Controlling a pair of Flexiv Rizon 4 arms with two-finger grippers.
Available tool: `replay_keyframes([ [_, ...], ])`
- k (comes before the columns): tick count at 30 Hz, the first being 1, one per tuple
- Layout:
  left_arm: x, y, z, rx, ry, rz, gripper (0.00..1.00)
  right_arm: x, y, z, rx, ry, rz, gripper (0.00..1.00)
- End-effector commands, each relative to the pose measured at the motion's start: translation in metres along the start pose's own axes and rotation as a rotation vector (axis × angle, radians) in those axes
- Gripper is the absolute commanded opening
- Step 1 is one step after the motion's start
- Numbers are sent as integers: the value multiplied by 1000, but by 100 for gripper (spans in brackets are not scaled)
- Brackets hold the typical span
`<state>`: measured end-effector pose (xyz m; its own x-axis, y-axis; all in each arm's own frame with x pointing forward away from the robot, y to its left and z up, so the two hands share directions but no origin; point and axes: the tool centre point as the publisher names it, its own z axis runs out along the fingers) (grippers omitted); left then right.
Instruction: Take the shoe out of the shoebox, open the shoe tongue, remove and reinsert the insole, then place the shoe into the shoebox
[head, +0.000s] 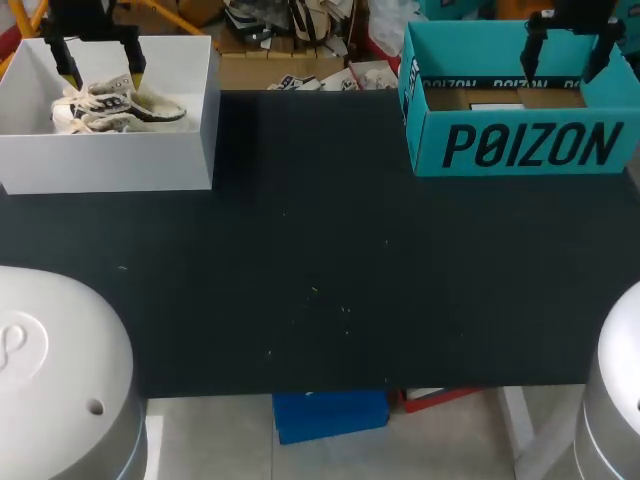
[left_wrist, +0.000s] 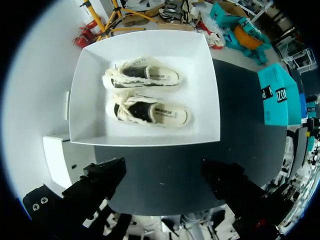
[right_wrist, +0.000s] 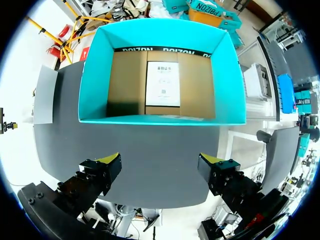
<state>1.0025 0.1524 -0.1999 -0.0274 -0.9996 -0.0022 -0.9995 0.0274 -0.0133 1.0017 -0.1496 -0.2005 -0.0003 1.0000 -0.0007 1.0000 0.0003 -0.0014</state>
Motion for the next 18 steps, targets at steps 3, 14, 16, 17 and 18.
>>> replay_keyframes([
  [3, -25, -4, -4, 80, -79, 413, 100, 0, 0, 0, 1, 0, 0, 100],
  [14, -49, -19, -1, 56, 68, 1053, 100, 0, 0, 0, 1, 0, 0, 100],
  [16, -49, -24, 1, 38, 80, 1167, 100, 0, 0, 0, 1, 0, 0, 100],
  [17, -49, -26, 1, 35, 74, 1247, 100, 0, 0, 0, 1, 0, 0, 100],
  [18, -49, -26, 1, 16, 79, 1303, 100, 0, 0, 0, 1, 0, 0, 100],
])
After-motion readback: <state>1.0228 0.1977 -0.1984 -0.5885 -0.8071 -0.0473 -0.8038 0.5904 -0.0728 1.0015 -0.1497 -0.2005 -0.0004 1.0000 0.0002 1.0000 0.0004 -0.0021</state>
